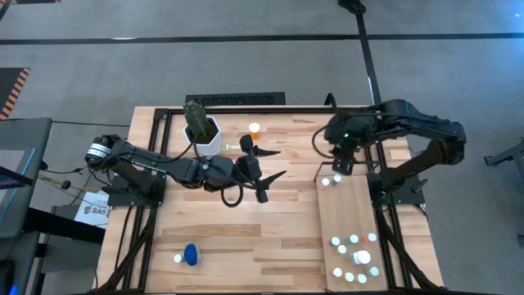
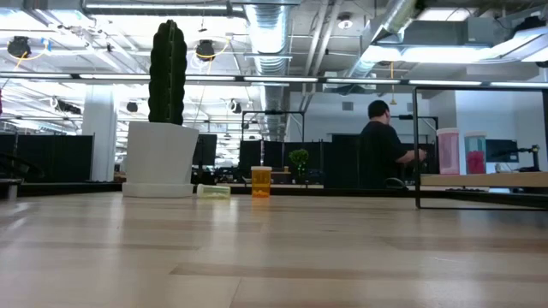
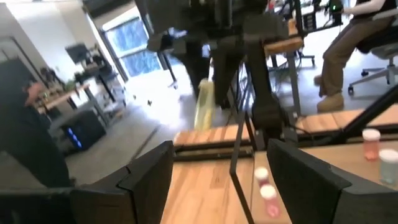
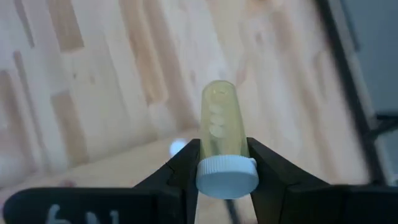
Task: Pick and place medicine bottles onto shelf by color
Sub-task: Put the yellow pill bottle on the shelf
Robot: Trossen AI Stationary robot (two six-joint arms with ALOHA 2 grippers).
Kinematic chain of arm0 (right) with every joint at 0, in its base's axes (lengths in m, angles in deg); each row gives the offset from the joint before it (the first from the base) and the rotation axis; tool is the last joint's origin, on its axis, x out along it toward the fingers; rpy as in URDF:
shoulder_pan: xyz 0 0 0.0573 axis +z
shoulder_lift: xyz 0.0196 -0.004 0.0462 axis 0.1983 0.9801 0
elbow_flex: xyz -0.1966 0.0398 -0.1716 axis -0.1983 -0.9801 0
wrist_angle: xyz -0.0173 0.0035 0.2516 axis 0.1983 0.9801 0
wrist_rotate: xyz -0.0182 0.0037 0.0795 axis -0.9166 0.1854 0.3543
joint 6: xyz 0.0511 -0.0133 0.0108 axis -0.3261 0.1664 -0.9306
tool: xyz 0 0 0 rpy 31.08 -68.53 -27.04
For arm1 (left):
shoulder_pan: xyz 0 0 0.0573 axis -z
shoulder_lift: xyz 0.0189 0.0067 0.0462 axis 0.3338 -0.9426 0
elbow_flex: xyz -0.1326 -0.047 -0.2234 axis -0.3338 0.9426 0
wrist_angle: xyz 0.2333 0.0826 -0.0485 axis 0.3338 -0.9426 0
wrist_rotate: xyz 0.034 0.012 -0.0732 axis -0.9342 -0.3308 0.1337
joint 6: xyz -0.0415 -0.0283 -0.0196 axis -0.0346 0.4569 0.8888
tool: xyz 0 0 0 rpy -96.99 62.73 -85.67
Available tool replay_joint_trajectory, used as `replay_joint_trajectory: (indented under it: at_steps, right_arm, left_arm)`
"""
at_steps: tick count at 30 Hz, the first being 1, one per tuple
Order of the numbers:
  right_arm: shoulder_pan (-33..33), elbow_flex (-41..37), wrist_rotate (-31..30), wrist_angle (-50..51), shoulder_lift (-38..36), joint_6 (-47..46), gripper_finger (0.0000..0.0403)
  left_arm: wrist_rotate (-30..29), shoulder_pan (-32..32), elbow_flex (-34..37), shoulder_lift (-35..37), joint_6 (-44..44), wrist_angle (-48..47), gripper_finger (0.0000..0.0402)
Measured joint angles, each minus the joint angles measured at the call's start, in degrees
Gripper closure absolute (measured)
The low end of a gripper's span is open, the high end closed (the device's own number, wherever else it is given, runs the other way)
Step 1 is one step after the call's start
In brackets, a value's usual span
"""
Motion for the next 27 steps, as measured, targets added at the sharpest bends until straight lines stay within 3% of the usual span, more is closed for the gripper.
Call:
replay_joint_trajectory:
  at_steps: [11,19,27]
  right_arm:
    - [-3.1,-23.2,19.0,0.4,-12.2,-18.6,0.0274]
    - [1.0,-38.4,21.0,0.3,-14.1,-30.9,0.0274]
    - [2.3,-47.6,22.5,-0.1,-14.0,-32.7,0.0274]
  left_arm:
    - [-0.2,-0.2,0.0,0.0,5.1,-5.9,0.0152]
    - [-0.3,-0.2,0.0,0.0,5.2,-6.0,0.0152]
    - [-0.4,-0.2,0.0,0.0,7.4,-7.9,0.0152]
